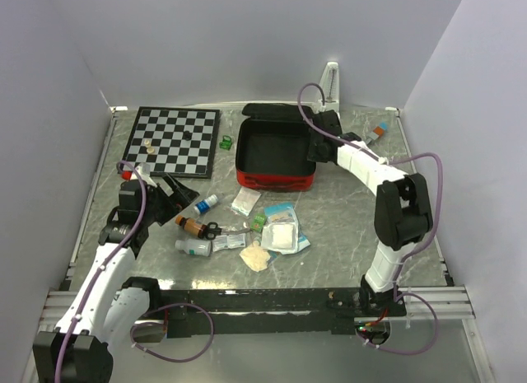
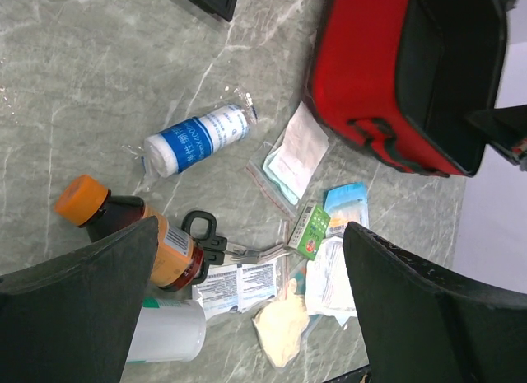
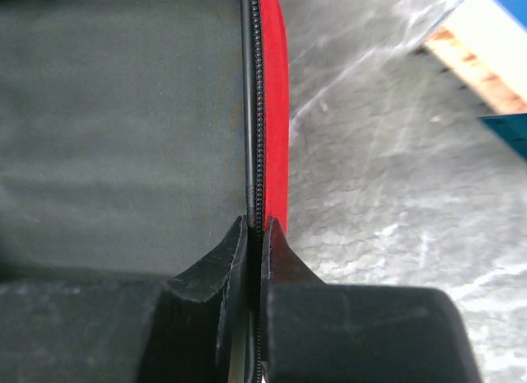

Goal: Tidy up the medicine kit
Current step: Adjust the medicine box at the center of the board.

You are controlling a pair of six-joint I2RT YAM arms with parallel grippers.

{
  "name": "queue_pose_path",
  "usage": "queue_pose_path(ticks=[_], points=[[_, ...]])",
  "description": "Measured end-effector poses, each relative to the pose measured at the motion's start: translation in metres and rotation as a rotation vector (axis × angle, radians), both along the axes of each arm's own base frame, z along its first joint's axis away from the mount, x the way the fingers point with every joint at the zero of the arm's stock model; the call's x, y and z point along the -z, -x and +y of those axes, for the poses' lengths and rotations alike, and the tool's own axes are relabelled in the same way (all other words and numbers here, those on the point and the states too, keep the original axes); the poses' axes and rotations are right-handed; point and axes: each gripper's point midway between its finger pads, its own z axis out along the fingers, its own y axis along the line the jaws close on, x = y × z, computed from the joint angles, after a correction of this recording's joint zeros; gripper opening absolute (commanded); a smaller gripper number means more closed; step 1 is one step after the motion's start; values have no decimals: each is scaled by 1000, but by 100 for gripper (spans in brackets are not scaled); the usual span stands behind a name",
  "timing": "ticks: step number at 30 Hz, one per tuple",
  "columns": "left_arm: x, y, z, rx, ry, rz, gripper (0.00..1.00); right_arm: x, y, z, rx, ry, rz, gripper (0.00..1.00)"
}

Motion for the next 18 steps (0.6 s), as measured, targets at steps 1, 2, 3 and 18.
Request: queue_pose_path(ticks=[1, 2, 3, 18], points=[[-1, 0, 0, 0, 0, -3, 98, -6, 0, -2, 7, 1, -17, 0], [-1, 0, 0, 0, 1, -6, 98, -12, 0, -4, 14, 2, -33, 0], [-2, 0, 0, 0, 1, -8, 98, -17, 1, -7, 22, 3, -46, 0], [-3, 0, 0, -1, 1, -10, 98, 25, -2, -13, 75, 111, -6, 0]])
